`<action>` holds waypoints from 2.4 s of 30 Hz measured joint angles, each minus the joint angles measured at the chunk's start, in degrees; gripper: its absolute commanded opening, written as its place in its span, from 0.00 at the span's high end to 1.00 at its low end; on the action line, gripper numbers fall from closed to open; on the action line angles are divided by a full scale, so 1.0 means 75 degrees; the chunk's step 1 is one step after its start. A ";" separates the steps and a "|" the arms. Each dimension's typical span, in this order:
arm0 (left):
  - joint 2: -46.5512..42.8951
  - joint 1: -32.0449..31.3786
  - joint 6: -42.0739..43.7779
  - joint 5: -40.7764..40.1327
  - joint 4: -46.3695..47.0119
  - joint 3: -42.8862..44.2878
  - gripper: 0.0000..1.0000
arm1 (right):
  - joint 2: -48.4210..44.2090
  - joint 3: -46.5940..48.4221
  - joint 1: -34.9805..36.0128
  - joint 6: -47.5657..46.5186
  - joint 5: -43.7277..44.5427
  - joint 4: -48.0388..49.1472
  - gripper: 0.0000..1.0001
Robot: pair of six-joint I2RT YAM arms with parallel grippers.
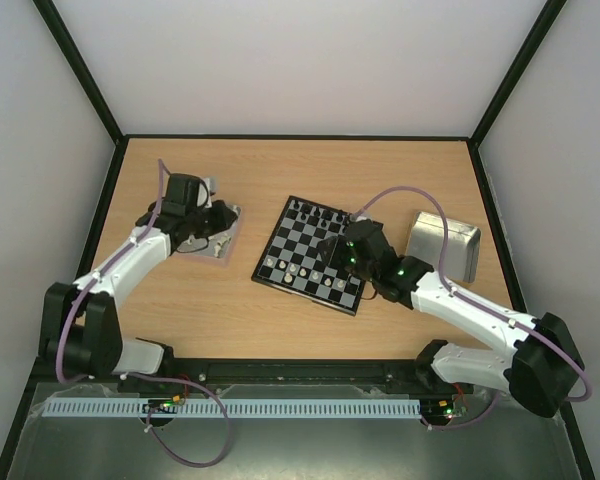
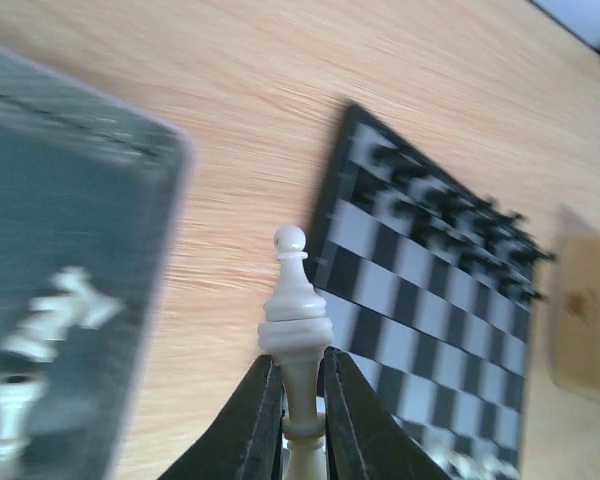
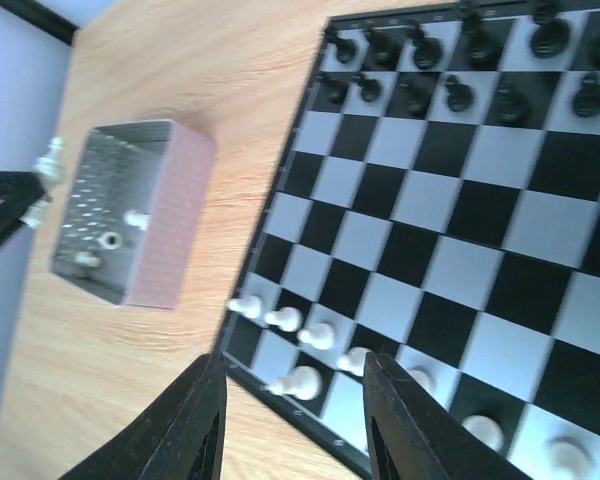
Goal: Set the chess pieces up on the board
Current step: Pick up the chess piece from the storage box, then place the chess piece on the chessboard.
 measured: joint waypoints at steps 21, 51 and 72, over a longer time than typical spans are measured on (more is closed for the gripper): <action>-0.1297 -0.2247 0.0799 0.3993 0.2390 -0.0595 0.87 | -0.0163 0.0670 -0.1437 0.0903 -0.3928 0.1932 0.42; -0.1419 -0.2340 0.1160 0.4782 0.2678 -0.0417 0.87 | -0.0111 0.0743 -0.1440 0.1067 -0.5461 0.2532 0.88; -0.0807 -0.2215 0.1128 0.2419 0.1588 -0.0315 0.86 | -0.0259 0.0449 -0.1309 -0.0927 0.0189 -0.0495 0.98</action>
